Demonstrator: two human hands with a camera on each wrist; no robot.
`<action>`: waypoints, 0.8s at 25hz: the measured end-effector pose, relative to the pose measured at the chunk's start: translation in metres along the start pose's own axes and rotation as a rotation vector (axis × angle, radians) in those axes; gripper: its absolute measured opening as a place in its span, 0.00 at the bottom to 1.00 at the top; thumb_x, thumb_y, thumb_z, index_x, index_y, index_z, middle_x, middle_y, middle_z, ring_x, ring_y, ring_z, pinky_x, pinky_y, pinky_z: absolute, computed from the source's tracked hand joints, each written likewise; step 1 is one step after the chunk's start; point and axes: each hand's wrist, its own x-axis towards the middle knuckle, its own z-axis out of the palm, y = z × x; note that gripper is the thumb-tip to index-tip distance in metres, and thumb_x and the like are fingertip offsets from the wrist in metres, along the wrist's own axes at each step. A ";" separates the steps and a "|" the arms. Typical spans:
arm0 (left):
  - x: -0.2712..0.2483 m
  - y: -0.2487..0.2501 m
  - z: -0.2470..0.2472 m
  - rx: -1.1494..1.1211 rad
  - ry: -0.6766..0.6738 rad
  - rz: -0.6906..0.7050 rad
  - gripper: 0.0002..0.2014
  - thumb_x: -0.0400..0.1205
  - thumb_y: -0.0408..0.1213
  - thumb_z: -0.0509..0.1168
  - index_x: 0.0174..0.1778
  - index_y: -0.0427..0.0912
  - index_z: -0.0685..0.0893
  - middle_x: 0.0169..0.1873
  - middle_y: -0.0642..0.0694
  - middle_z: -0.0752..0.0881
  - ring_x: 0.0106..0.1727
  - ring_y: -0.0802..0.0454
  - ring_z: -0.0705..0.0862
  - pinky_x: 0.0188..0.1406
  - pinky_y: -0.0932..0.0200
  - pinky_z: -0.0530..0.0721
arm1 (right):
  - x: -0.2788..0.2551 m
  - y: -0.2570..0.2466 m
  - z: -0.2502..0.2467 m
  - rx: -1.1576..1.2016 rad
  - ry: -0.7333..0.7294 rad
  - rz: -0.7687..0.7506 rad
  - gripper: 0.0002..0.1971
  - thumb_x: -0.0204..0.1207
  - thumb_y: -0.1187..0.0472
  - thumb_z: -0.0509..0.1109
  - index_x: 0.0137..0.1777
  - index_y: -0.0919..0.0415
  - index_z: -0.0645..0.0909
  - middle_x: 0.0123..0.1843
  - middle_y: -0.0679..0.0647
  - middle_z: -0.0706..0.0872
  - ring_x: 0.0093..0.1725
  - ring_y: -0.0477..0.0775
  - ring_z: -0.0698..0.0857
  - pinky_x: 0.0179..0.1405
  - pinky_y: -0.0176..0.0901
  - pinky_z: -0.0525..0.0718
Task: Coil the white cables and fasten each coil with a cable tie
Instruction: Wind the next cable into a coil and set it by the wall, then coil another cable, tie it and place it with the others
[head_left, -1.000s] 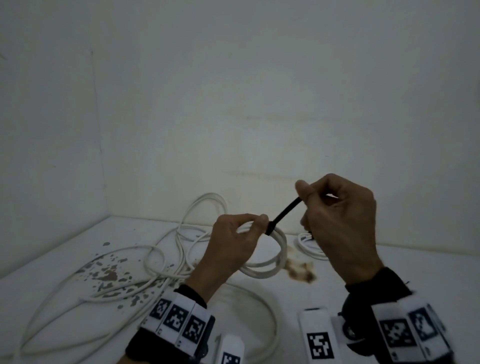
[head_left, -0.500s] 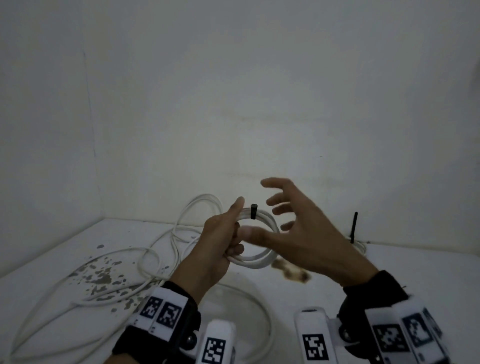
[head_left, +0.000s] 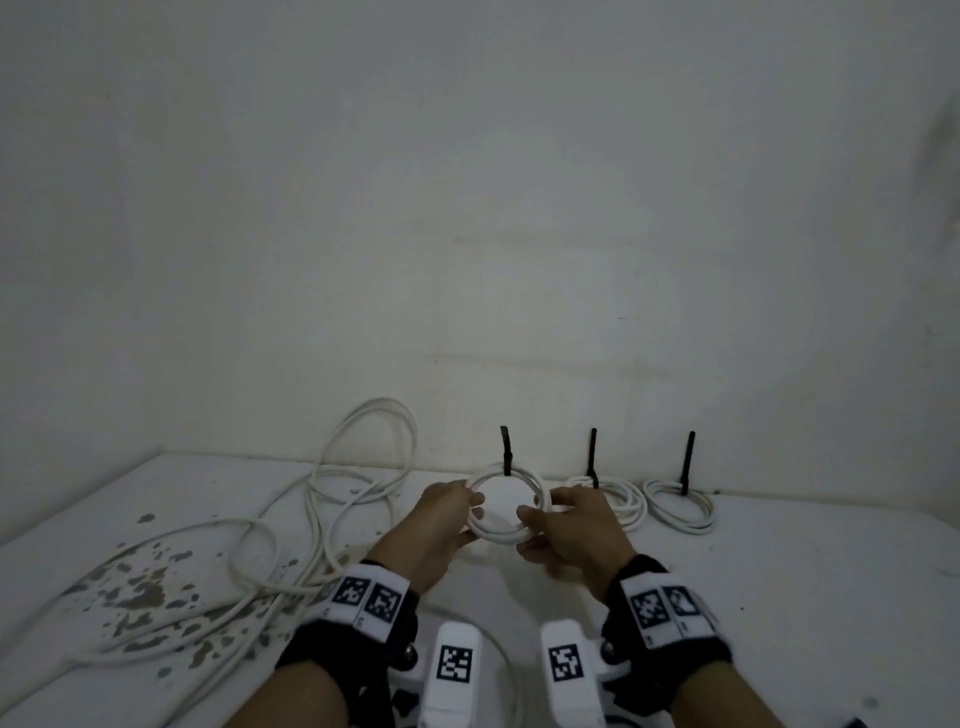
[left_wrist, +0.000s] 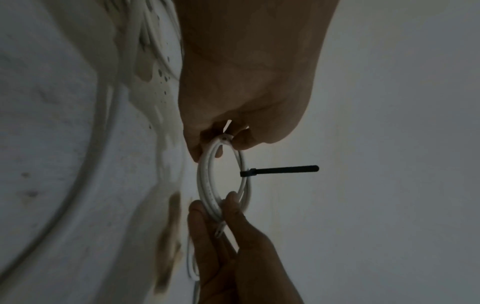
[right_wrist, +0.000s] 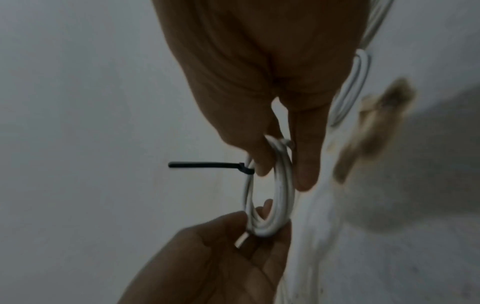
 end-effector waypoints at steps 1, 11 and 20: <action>0.010 -0.001 0.004 0.124 0.008 0.002 0.15 0.85 0.27 0.56 0.64 0.33 0.83 0.53 0.37 0.85 0.49 0.46 0.82 0.40 0.58 0.83 | 0.015 0.008 0.003 0.015 0.076 0.032 0.11 0.74 0.67 0.79 0.48 0.62 0.79 0.40 0.70 0.90 0.31 0.64 0.90 0.19 0.41 0.84; 0.108 -0.026 0.021 0.399 0.105 0.040 0.05 0.58 0.40 0.70 0.18 0.45 0.86 0.37 0.38 0.90 0.47 0.39 0.90 0.52 0.42 0.90 | 0.091 0.027 -0.003 -0.522 0.246 -0.012 0.20 0.68 0.49 0.78 0.48 0.67 0.84 0.50 0.65 0.89 0.48 0.62 0.89 0.42 0.46 0.86; 0.130 -0.024 0.024 0.439 0.141 0.074 0.22 0.56 0.53 0.74 0.38 0.41 0.94 0.39 0.40 0.93 0.48 0.42 0.91 0.56 0.50 0.88 | 0.102 0.032 -0.017 -0.548 0.158 -0.060 0.03 0.77 0.64 0.63 0.44 0.63 0.75 0.51 0.66 0.86 0.55 0.65 0.87 0.47 0.48 0.85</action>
